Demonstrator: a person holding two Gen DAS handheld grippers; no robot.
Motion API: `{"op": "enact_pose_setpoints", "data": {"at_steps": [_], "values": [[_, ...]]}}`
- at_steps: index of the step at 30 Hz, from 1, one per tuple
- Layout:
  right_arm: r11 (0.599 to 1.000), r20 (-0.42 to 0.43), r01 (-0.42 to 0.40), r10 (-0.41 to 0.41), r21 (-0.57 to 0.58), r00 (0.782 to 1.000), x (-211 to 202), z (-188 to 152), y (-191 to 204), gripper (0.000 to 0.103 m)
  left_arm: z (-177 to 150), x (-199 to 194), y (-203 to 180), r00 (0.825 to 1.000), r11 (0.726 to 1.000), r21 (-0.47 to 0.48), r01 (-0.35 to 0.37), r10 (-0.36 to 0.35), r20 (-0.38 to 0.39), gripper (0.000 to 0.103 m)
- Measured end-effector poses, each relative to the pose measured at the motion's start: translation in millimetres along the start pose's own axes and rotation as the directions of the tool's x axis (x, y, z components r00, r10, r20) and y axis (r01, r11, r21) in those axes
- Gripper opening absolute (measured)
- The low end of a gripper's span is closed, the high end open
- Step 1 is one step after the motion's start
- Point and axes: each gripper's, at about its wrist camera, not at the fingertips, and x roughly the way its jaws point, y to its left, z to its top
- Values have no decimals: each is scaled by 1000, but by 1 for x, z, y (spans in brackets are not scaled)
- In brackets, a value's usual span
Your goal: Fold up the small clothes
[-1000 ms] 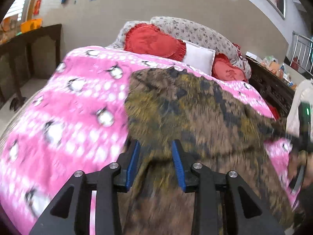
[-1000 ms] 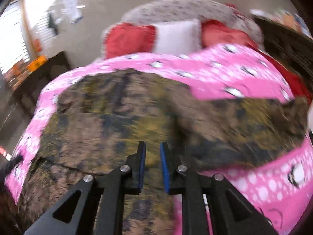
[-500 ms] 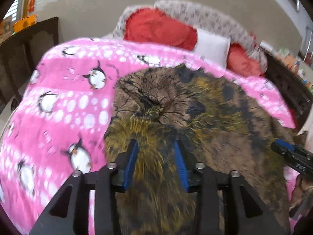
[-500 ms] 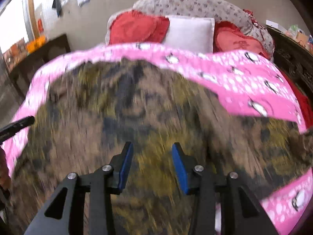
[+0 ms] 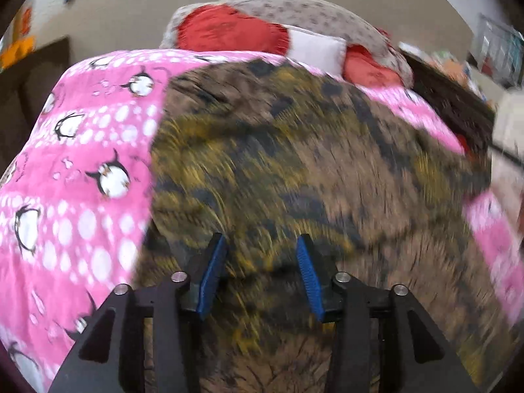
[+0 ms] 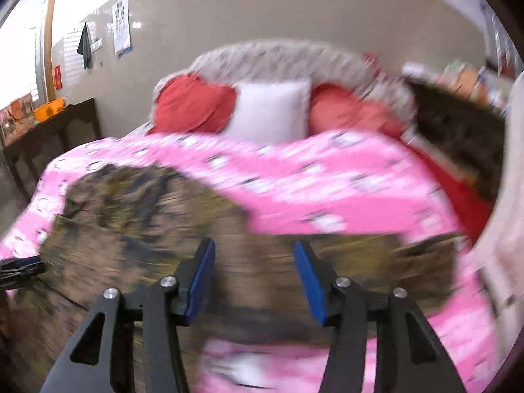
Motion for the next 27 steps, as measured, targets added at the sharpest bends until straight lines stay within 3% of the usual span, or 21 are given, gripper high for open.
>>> {"op": "enact_pose_setpoints", "data": {"at_steps": [1, 5, 7, 9, 14, 18, 20, 21, 23, 24, 25, 27], "values": [[999, 0, 32, -32, -33, 999, -7, -1, -23, 62, 0, 3, -2, 1000, 1000, 8, -5, 5, -14, 30], [983, -66, 150, -158, -107, 985, -30, 3, -112, 63, 6, 9, 1, 999, 1000, -18, 21, -21, -24, 34], [983, -91, 161, -169, -92, 981, -38, 6, -147, 64, 7, 10, 4, 999, 999, -30, 33, -34, -22, 34], [991, -125, 117, -124, -61, 984, -37, 10, -176, 66, 9, 15, 4, 999, 998, -38, 39, -40, -21, 34], [996, -193, 32, -49, -87, 980, -4, 15, -182, 66, 7, 12, 6, 998, 997, -58, 51, -52, -19, 34], [981, -301, 37, -94, -190, 949, 36, 7, -167, 65, 9, 14, 7, 998, 996, -68, 55, -56, -19, 34], [982, -310, 43, -101, -186, 945, 44, 6, -167, 64, 9, 15, 7, 998, 996, -73, 58, -59, -18, 34], [983, -310, 35, -90, -179, 946, 45, 6, -166, 59, 9, 15, 7, 998, 995, -76, 60, -61, -17, 34], [984, -320, -1, -56, -176, 946, 45, 8, -160, 38, 9, 15, 8, 998, 995, -79, 62, -63, -17, 34], [985, -343, -13, -47, -173, 938, 45, 8, -158, 8, 9, 14, 8, 998, 995, -79, 62, -64, -17, 34], [988, -380, -7, -53, -156, 923, 45, 9, -157, 6, 9, 14, 8, 998, 995, -79, 62, -64, -17, 34], [989, -339, 24, -73, -147, 938, 30, 18, -157, 6, 9, 14, 8, 998, 995, -79, 63, -64, -16, 34]]}}
